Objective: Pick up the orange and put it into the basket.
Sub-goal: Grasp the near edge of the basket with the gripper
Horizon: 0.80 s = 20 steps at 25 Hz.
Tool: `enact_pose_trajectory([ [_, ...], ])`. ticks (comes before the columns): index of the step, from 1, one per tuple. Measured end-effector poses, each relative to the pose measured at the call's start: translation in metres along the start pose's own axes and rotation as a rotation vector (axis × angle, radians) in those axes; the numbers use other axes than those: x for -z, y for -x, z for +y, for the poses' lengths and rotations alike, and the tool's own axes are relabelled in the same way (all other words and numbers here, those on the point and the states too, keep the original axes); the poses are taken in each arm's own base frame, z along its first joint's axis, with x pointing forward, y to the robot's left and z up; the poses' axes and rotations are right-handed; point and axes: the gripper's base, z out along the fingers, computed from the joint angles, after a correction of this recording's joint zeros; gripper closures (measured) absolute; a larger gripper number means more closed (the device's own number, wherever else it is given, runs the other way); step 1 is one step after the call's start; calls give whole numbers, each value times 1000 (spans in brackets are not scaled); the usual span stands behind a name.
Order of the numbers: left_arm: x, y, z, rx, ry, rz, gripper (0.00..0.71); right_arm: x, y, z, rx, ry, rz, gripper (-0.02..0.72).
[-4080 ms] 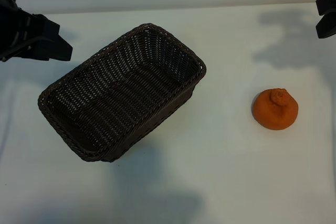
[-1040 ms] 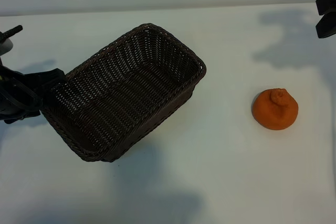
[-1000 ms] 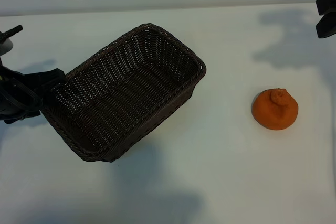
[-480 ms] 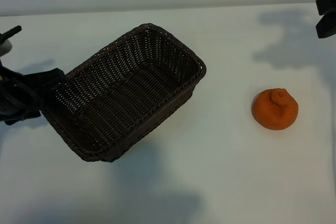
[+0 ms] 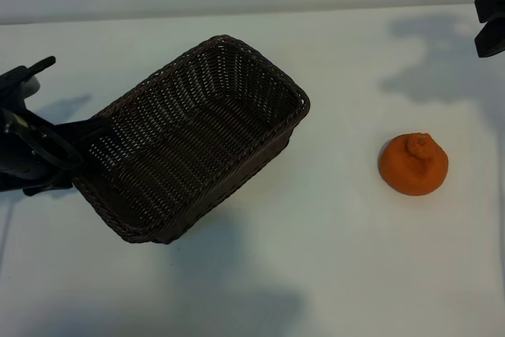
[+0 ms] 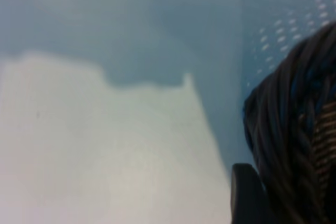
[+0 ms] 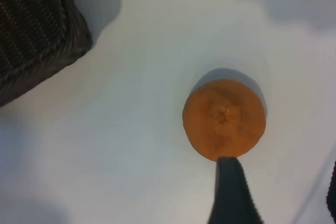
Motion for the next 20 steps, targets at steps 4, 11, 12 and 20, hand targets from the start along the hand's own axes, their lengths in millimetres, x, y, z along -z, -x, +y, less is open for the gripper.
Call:
enact_pose_trajectory([
  [4,-7,3,-1,2,-2,-10,315,0,0,0,0,0,-1,270],
  [11,-27,2,0,24,20,47,317,0,0,0,0,0,-1,270],
  [12,-28,2,0,25,20,48,319,0,0,0,0,0,-1,270],
  [20,-29,3,-2,26,1,38,500,0,0,0,0,0,-2,270],
])
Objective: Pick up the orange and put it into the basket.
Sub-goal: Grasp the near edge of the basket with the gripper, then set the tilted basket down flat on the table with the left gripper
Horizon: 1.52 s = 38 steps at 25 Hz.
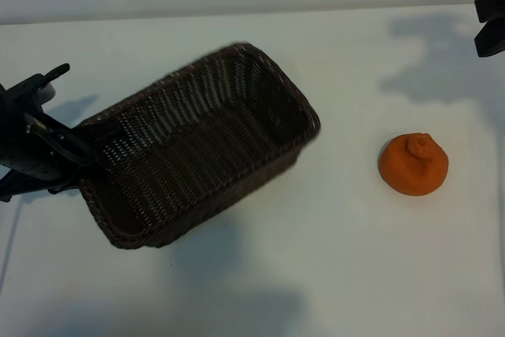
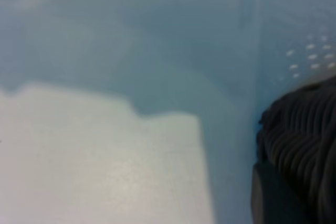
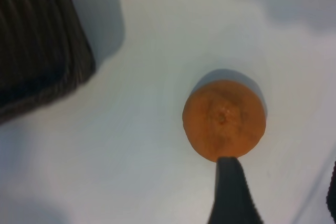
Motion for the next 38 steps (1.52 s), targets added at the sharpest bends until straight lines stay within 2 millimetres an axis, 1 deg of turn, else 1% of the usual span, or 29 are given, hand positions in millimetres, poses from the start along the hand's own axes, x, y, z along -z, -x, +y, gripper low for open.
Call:
enact_pose_trajectory([
  [14,0,-2,0,2,7,25,501,0,0,0,0,0,0,270],
  [18,7,2,-4,-11,13,51,509,0,0,0,0,0,-1,270],
  [22,23,13,-13,-51,6,61,534,0,0,0,0,0,-1,270],
  [28,63,27,-26,-146,2,34,536,0,0,0,0,0,-1,270],
  [32,89,36,-34,-179,-21,0,537,0,0,0,0,0,-1,270],
  [35,100,39,-38,-188,-30,-13,537,0,0,0,0,0,-1,270],
  [38,103,40,-39,-205,-31,-15,537,0,0,0,1,0,-1,270],
])
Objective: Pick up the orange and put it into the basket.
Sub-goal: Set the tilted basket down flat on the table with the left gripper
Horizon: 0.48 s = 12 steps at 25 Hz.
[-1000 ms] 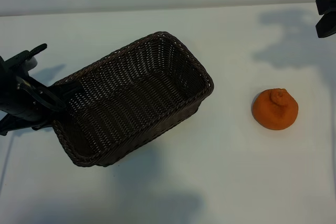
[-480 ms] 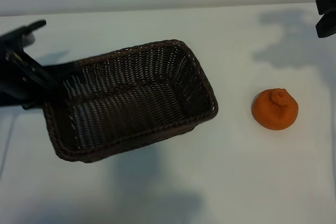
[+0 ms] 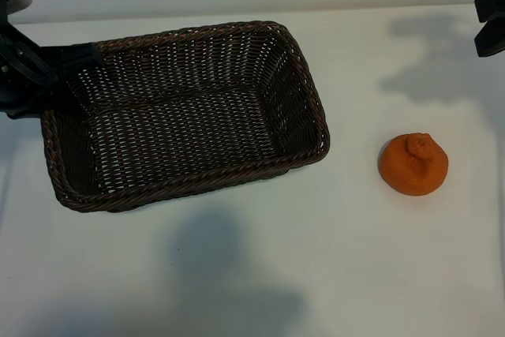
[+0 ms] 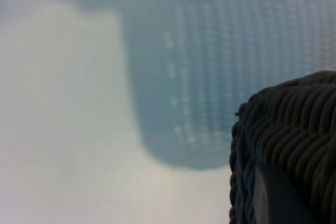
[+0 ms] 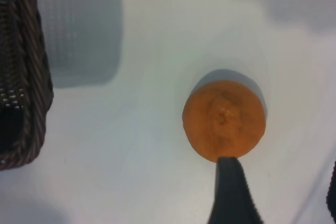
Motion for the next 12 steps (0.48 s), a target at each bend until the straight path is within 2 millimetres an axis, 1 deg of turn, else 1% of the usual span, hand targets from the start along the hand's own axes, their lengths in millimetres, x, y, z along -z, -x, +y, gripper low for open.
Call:
enact_pose_trajectory([
  [7,0,-1,0,-68,5,8,538,0,0,0,0,0,0,270],
  [12,0,0,0,-170,3,2,538,0,0,0,0,0,0,270],
])
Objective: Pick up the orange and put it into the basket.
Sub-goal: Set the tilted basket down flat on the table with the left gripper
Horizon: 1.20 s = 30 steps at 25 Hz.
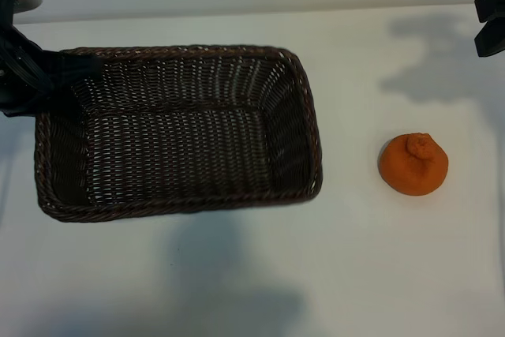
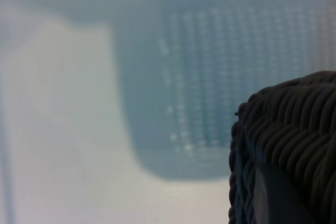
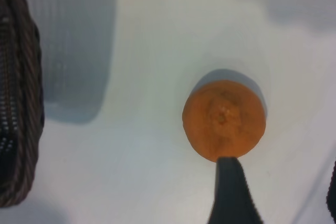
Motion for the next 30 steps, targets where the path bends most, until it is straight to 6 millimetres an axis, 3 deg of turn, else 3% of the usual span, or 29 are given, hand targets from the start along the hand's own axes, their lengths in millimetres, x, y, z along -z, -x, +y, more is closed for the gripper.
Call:
enact_pose_trajectory([
  [13,-3,6,-14,-72,-153,-50,538,0,0,0,0,0,1,270],
  [25,-69,22,-16,-10,-203,48,538,0,0,0,-1,0,1,270],
  [30,-86,29,-17,13,-213,67,538,0,0,0,-1,0,1,270],
])
